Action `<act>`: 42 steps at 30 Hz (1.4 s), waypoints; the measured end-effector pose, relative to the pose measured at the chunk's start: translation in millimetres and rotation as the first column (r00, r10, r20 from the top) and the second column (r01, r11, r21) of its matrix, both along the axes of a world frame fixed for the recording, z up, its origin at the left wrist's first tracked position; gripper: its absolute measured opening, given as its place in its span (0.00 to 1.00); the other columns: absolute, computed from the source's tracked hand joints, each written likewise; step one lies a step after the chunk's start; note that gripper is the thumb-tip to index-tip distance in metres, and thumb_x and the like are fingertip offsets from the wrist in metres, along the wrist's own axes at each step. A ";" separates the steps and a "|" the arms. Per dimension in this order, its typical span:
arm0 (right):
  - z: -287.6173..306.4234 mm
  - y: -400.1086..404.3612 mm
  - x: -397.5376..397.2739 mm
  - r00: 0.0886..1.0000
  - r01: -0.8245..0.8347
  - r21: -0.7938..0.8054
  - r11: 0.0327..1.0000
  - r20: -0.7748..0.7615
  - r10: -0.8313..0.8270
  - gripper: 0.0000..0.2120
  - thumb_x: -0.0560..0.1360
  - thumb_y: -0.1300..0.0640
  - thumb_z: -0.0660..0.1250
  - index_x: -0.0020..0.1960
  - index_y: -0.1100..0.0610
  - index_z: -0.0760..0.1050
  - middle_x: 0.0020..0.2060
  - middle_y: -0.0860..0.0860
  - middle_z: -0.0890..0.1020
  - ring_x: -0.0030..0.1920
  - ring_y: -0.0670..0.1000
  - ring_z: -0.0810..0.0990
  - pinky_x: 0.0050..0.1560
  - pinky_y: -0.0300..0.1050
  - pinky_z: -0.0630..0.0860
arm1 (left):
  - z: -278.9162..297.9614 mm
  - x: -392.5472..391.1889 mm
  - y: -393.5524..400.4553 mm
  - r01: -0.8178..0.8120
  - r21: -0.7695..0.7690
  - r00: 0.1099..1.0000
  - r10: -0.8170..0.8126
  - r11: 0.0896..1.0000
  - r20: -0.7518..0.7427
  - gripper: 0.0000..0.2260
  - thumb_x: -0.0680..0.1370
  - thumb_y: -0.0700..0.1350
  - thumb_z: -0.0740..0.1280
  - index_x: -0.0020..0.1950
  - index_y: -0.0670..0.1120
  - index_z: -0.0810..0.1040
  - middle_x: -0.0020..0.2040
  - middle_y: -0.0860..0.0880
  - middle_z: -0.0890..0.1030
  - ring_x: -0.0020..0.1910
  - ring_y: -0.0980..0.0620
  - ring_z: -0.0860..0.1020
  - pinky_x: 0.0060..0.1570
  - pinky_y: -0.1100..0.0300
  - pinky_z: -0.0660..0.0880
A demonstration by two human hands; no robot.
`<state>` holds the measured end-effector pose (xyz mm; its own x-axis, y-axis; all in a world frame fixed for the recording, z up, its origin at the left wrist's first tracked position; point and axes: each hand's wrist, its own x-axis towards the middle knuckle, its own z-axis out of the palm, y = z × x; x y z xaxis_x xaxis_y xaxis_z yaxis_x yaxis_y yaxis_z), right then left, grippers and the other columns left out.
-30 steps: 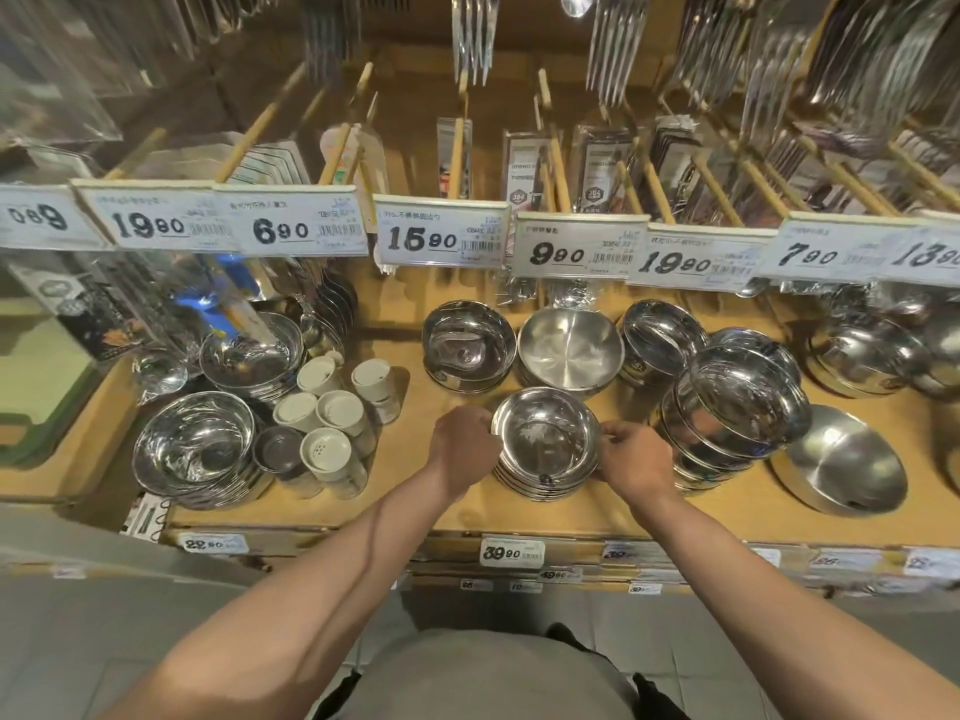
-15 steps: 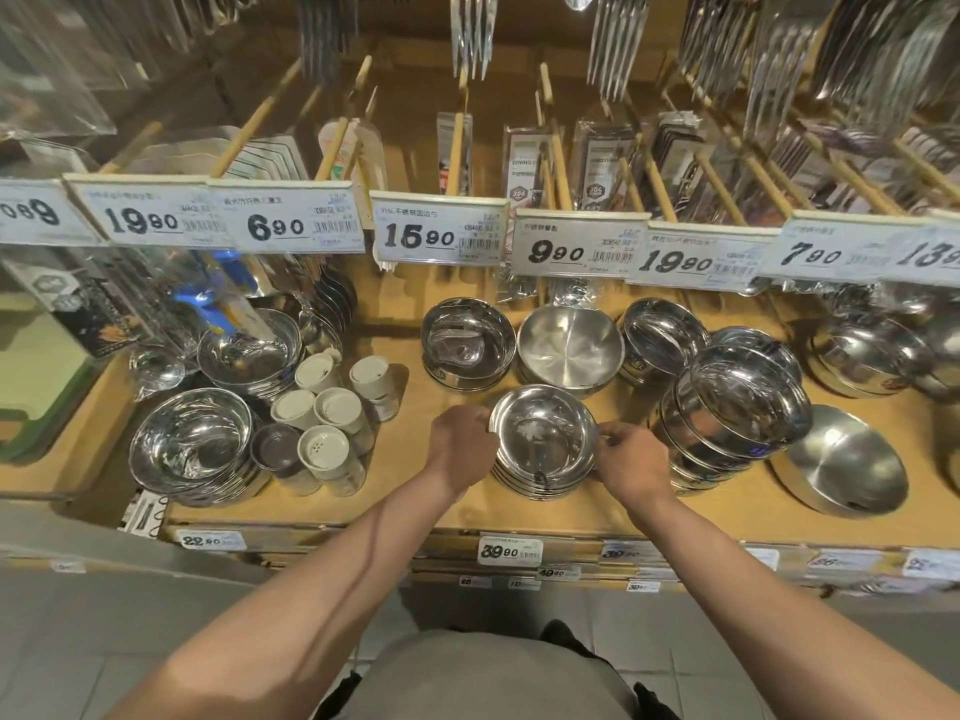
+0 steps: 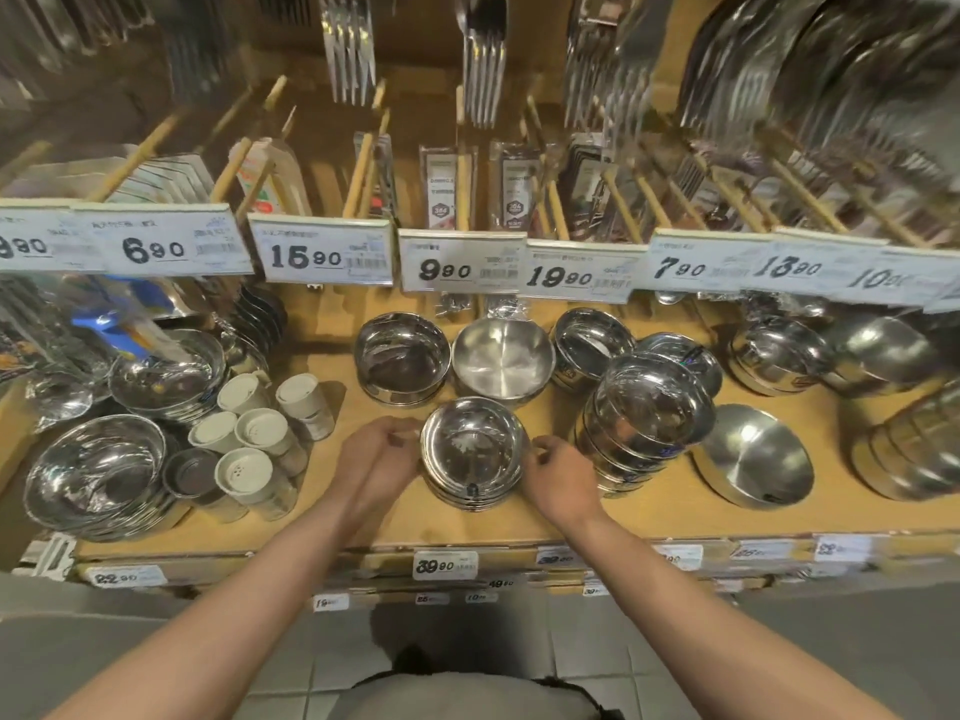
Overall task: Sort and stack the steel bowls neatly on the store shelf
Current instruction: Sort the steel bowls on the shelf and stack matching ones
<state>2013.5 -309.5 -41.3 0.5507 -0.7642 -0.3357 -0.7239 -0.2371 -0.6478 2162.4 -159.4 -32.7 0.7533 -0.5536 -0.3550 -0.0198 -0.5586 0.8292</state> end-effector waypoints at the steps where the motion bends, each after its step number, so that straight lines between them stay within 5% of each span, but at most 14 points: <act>1: 2.3 2.0 -5.2 1.000 -0.023 0.008 1.000 0.018 0.023 0.14 0.83 0.53 0.62 0.63 0.57 0.79 0.49 0.53 0.85 0.43 0.51 0.81 0.37 0.35 0.70 | 7.3 -1.7 3.2 -0.019 0.009 0.999 0.019 1.000 0.030 0.07 0.77 0.49 0.71 0.51 0.47 0.83 0.46 0.48 0.85 0.38 0.58 0.80 0.33 0.67 0.73; 3: 6.3 2.9 -20.4 0.996 -0.054 0.035 0.998 0.070 0.051 0.14 0.83 0.52 0.61 0.63 0.56 0.79 0.44 0.46 0.82 0.36 0.43 0.76 0.28 0.28 0.66 | 20.5 -6.3 4.2 -0.045 0.075 0.988 0.033 0.996 0.152 0.05 0.78 0.53 0.68 0.47 0.53 0.81 0.43 0.57 0.83 0.42 0.57 0.80 0.35 0.63 0.72; 8: 18.9 -15.3 -88.0 0.987 -0.082 0.128 0.988 0.149 0.063 0.11 0.81 0.51 0.62 0.42 0.44 0.79 0.37 0.37 0.80 0.38 0.43 0.79 0.33 0.27 0.69 | 42.1 -46.6 -20.0 -0.098 0.033 0.980 0.091 0.995 0.174 0.03 0.78 0.47 0.68 0.48 0.54 0.82 0.43 0.56 0.83 0.40 0.55 0.80 0.35 0.60 0.71; 12: 25.0 -60.9 -168.6 0.990 0.017 0.197 0.980 0.133 -0.044 0.08 0.80 0.51 0.65 0.45 0.50 0.81 0.39 0.46 0.84 0.35 0.45 0.81 0.32 0.34 0.72 | 44.5 -112.0 -55.5 -0.086 -0.027 0.992 0.088 0.996 0.092 0.06 0.79 0.45 0.67 0.43 0.49 0.81 0.38 0.52 0.82 0.36 0.51 0.78 0.34 0.59 0.75; 14: 27.5 -89.0 -207.0 0.982 0.101 0.206 0.973 0.139 -0.131 0.09 0.81 0.52 0.65 0.46 0.51 0.81 0.38 0.47 0.84 0.33 0.42 0.81 0.33 0.34 0.75 | 39.5 -146.1 -72.7 -0.075 -0.003 0.997 0.075 0.997 -0.010 0.06 0.81 0.45 0.66 0.47 0.48 0.82 0.42 0.49 0.83 0.40 0.50 0.80 0.44 0.53 0.81; 18: 28.5 -140.2 -260.0 0.958 0.204 0.178 0.963 0.166 -0.234 0.14 0.82 0.52 0.63 0.48 0.61 0.80 0.44 0.61 0.85 0.48 0.62 0.84 0.53 0.62 0.80 | 31.5 -204.5 -97.7 -0.037 -0.040 0.983 0.029 0.999 -0.183 0.06 0.80 0.41 0.66 0.52 0.47 0.83 0.49 0.42 0.85 0.44 0.45 0.81 0.47 0.50 0.80; 20: 30.0 -156.5 -273.9 0.939 0.236 0.201 0.951 0.207 -0.276 0.14 0.82 0.52 0.63 0.49 0.62 0.79 0.43 0.61 0.85 0.48 0.63 0.84 0.55 0.66 0.79 | 30.8 -227.2 -109.3 0.019 -0.038 0.980 -0.026 0.999 -0.195 0.07 0.79 0.39 0.66 0.53 0.45 0.83 0.45 0.43 0.84 0.38 0.49 0.80 0.41 0.54 0.79; 22: 29.5 -170.6 -281.4 0.918 0.264 0.226 0.938 0.239 -0.316 0.15 0.82 0.52 0.63 0.49 0.63 0.78 0.39 0.59 0.83 0.42 0.60 0.82 0.53 0.67 0.79 | 29.5 -246.8 -124.3 0.083 -0.048 0.975 -0.091 0.995 -0.201 0.06 0.78 0.39 0.67 0.51 0.41 0.83 0.39 0.45 0.83 0.37 0.48 0.81 0.45 0.48 0.82; 24: 29.0 -183.2 -283.9 0.902 0.282 0.250 0.926 0.261 -0.345 0.16 0.82 0.52 0.62 0.50 0.65 0.78 0.38 0.59 0.82 0.41 0.60 0.80 0.54 0.68 0.78 | 29.4 -262.0 -141.6 0.143 -0.044 0.966 -0.149 0.989 -0.209 0.06 0.78 0.41 0.67 0.49 0.40 0.83 0.37 0.46 0.83 0.38 0.48 0.81 0.49 0.46 0.82; 27: 29.6 -196.6 -283.8 0.879 0.325 0.274 0.905 0.267 -0.396 0.16 0.82 0.51 0.62 0.51 0.63 0.79 0.44 0.65 0.84 0.43 0.65 0.81 0.54 0.65 0.79 | 34.3 -273.7 -168.8 0.218 -0.064 0.954 -0.227 0.974 -0.199 0.06 0.78 0.46 0.66 0.44 0.48 0.80 0.37 0.52 0.82 0.36 0.54 0.79 0.36 0.58 0.76; 31: 30.4 -214.5 -285.0 0.858 0.347 0.308 0.886 0.276 -0.432 0.12 0.83 0.54 0.62 0.48 0.60 0.79 0.39 0.59 0.81 0.40 0.56 0.78 0.49 0.60 0.80 | 38.3 -275.1 -213.4 0.180 -0.106 0.950 -0.201 0.978 -0.240 0.06 0.80 0.42 0.66 0.46 0.52 0.81 0.49 0.51 0.82 0.45 0.53 0.82 0.56 0.50 0.81; 34: 32.1 -236.0 -288.6 0.839 0.371 0.315 0.873 0.290 -0.461 0.10 0.82 0.56 0.62 0.44 0.55 0.77 0.38 0.54 0.78 0.40 0.54 0.76 0.44 0.53 0.77 | 37.5 -279.4 -242.6 0.144 -0.104 0.950 -0.167 0.984 -0.263 0.06 0.81 0.41 0.65 0.51 0.50 0.80 0.51 0.49 0.80 0.43 0.53 0.81 0.58 0.49 0.80; 39: 23.6 -279.8 -288.0 0.851 0.359 0.322 0.876 0.273 -0.450 0.10 0.80 0.54 0.64 0.59 0.55 0.77 0.41 0.51 0.81 0.41 0.52 0.80 0.50 0.56 0.81 | 34.2 -286.9 -272.7 0.158 -0.078 0.969 -0.170 0.984 -0.180 0.05 0.80 0.43 0.66 0.49 0.49 0.81 0.48 0.45 0.84 0.43 0.49 0.82 0.44 0.53 0.83; 42: 12.2 -308.4 -281.1 0.886 0.331 0.291 0.898 0.232 -0.401 0.21 0.79 0.51 0.64 0.71 0.55 0.71 0.45 0.51 0.82 0.49 0.56 0.83 0.60 0.63 0.79 | 29.0 -286.8 -296.8 0.026 -0.046 0.981 -0.034 0.999 -0.190 0.03 0.78 0.41 0.68 0.46 0.47 0.81 0.46 0.44 0.85 0.45 0.43 0.84 0.50 0.44 0.83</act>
<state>1732.4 -618.0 -29.2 0.3443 -0.8465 -0.4061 -0.5092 0.1950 -0.8383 1875.6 -456.2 -3.8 0.6568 -0.5930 -0.4657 0.1244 -0.5239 0.8426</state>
